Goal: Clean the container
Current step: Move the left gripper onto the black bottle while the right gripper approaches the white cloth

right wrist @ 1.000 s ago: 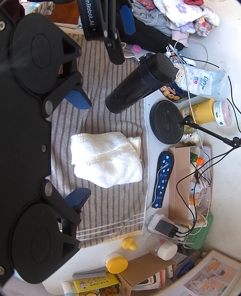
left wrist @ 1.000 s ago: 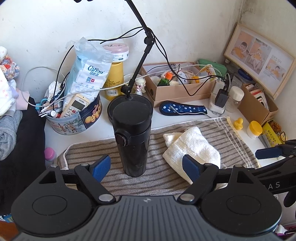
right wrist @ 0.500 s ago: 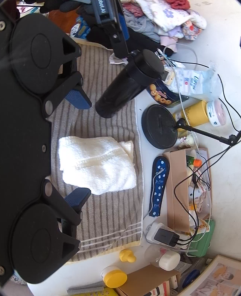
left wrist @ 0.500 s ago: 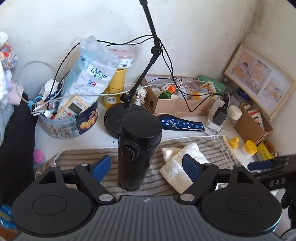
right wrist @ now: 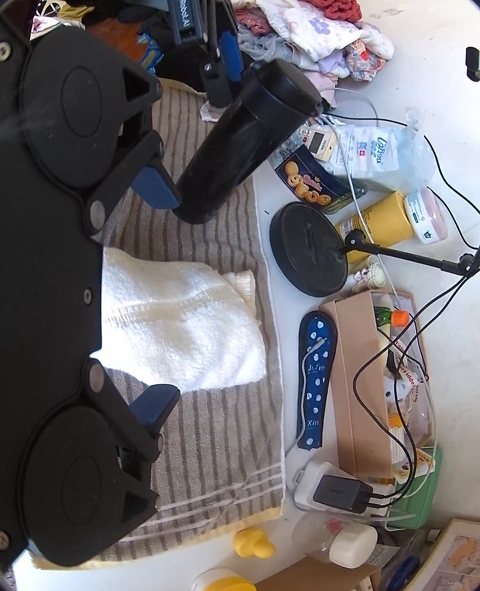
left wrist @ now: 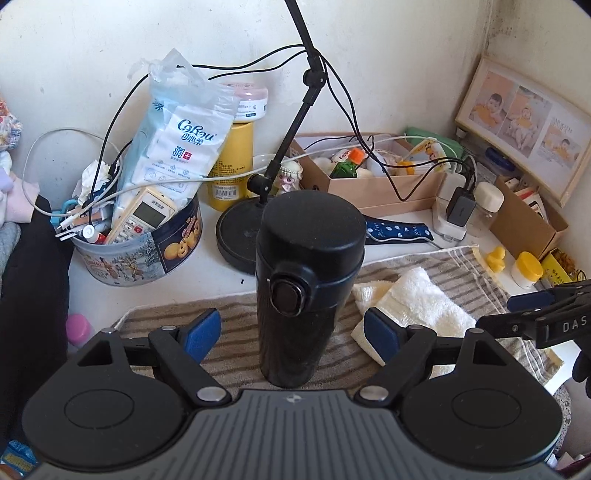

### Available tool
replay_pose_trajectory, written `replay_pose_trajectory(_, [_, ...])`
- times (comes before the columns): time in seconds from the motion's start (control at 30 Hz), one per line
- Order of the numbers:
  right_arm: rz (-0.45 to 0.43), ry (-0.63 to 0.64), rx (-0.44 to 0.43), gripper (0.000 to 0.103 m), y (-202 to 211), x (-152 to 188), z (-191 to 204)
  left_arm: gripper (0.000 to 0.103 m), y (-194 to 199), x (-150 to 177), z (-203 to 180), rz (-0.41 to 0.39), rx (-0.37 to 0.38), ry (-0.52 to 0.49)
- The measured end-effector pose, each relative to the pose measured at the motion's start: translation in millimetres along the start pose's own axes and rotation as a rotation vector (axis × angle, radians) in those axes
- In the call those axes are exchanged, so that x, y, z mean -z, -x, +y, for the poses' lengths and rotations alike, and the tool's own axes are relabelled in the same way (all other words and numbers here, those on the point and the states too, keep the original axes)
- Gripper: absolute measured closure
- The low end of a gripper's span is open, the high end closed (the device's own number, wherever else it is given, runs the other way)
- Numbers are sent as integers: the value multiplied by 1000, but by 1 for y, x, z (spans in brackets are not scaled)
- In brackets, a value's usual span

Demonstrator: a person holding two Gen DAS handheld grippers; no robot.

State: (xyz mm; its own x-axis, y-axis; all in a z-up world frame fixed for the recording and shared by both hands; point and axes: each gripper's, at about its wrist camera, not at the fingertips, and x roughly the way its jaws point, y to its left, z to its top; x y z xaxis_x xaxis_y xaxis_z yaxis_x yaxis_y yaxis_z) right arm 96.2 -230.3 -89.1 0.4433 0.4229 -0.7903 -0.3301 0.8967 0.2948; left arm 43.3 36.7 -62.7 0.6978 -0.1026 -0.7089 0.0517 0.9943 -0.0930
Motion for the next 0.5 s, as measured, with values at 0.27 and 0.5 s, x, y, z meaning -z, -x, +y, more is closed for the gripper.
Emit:
replay_pose_trajectory(0.27, [-8, -6, -20, 2, -21, 2, -21, 19, -17, 4, -3, -41, 9, -25])
replay_pose_trajectory(0.5, [-10, 28, -17, 2, -44, 4, -35, 19, -32, 8, -13, -68, -15, -82])
